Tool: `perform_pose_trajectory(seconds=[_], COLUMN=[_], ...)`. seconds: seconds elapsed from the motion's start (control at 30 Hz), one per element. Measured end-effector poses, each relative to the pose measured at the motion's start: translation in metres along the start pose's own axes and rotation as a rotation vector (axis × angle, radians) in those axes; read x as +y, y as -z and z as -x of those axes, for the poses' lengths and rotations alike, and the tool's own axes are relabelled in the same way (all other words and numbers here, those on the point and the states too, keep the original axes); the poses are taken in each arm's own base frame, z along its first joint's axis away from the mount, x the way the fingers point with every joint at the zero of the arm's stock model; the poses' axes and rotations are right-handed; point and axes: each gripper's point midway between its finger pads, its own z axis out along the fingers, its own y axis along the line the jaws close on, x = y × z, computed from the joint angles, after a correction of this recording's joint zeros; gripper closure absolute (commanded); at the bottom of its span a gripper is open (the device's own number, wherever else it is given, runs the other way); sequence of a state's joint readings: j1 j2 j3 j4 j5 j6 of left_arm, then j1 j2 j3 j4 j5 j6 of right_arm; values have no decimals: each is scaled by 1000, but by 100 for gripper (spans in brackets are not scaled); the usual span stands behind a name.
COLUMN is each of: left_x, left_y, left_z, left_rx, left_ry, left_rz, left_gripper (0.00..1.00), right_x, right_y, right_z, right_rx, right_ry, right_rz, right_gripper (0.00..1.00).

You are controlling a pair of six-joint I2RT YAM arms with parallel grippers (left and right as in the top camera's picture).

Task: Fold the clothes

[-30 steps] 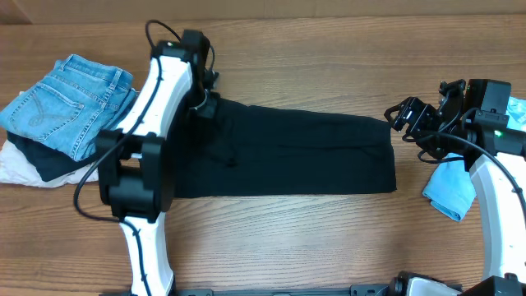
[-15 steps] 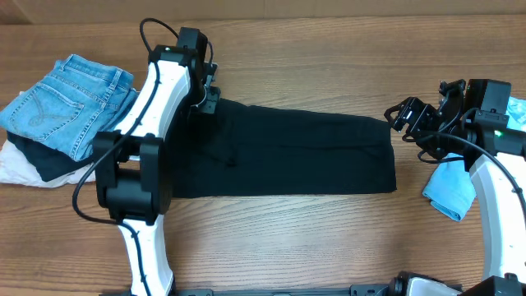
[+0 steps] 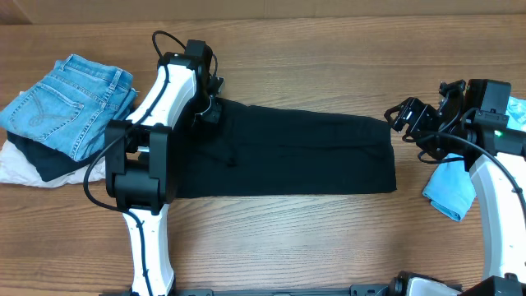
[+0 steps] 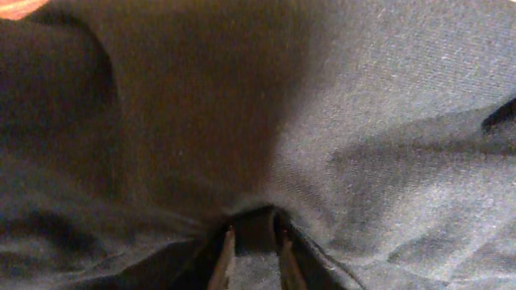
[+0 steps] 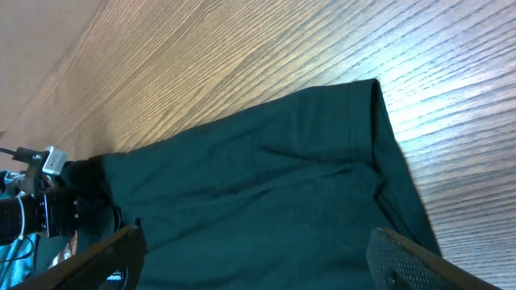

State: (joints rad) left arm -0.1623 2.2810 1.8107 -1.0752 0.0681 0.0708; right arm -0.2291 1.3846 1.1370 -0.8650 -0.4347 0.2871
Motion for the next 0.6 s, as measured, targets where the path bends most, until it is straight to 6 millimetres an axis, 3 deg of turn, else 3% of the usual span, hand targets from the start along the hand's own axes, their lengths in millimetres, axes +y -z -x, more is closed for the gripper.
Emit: perform_pose_trajectory(seconds=[0.03,0.13,0.23,0.43,0.6], left_x=[0,0,2,16,27], left_y=[0,0,3,50,67], left_z=[0,-3,-19,-41,-74], left_rx=[2,10,80,201,337], left_ry=[-3,-9,-3,55,114], left_rz=[0,0,17,103,113], left_gripper=[96,96,96,96,96], right_x=[0,-1,-1,-1,-1], right_y=[0,0,0,0,0], right_z=[0,0,0,0,0], right_rx=[-1,-2,0,1,0], right_ry=[-1,-1,-2,-2,-1], right_rz=[-1,-5,-6,-7,-6], right_gripper=[8,8,8,8,8])
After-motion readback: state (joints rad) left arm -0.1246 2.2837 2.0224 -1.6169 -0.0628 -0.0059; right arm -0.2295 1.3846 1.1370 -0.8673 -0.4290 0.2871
